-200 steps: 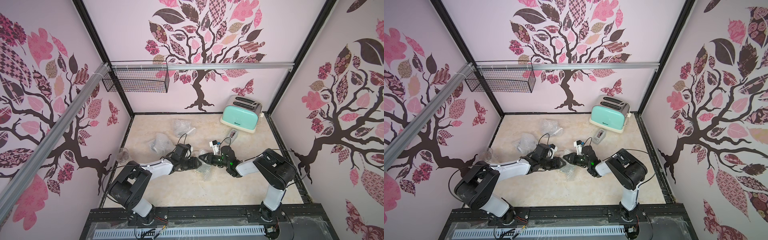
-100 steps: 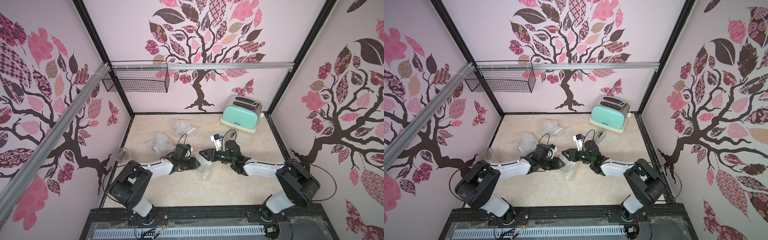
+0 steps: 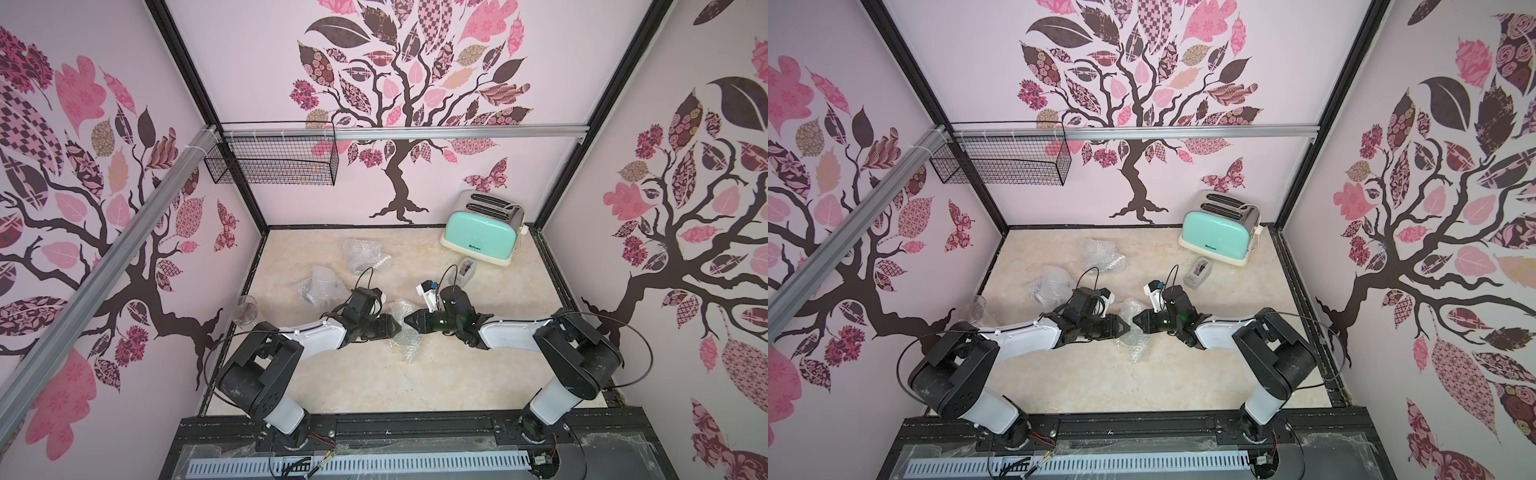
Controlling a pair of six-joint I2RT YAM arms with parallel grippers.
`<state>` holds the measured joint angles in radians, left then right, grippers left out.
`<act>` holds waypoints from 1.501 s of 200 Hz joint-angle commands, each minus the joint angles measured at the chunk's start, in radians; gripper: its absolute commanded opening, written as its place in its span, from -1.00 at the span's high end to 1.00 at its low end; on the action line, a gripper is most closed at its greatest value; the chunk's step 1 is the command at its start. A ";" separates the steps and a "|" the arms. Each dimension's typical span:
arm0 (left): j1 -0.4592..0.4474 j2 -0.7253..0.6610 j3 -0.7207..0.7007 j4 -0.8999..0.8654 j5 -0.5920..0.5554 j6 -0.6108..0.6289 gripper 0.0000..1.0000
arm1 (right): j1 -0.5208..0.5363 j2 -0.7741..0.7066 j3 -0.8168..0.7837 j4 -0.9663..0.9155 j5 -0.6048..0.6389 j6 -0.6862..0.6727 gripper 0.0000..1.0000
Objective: Wrap bowls in bubble wrap
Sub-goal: Wrap the bowl in bubble wrap.
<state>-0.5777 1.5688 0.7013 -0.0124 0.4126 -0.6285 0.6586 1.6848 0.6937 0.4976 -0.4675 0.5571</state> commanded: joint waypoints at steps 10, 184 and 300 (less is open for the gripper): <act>-0.001 -0.013 -0.006 0.019 0.018 0.006 0.07 | 0.018 0.077 0.064 0.032 -0.022 0.017 0.80; 0.085 0.074 0.288 -0.283 -0.029 -0.024 -0.86 | 0.034 0.116 0.064 -0.005 -0.032 -0.031 0.73; 0.074 0.029 0.192 -0.291 -0.040 -0.024 -0.09 | 0.034 0.006 0.053 -0.139 0.008 -0.126 0.56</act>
<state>-0.5037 1.6421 0.9142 -0.2928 0.3908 -0.6544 0.6872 1.7302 0.7471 0.4522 -0.4828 0.4812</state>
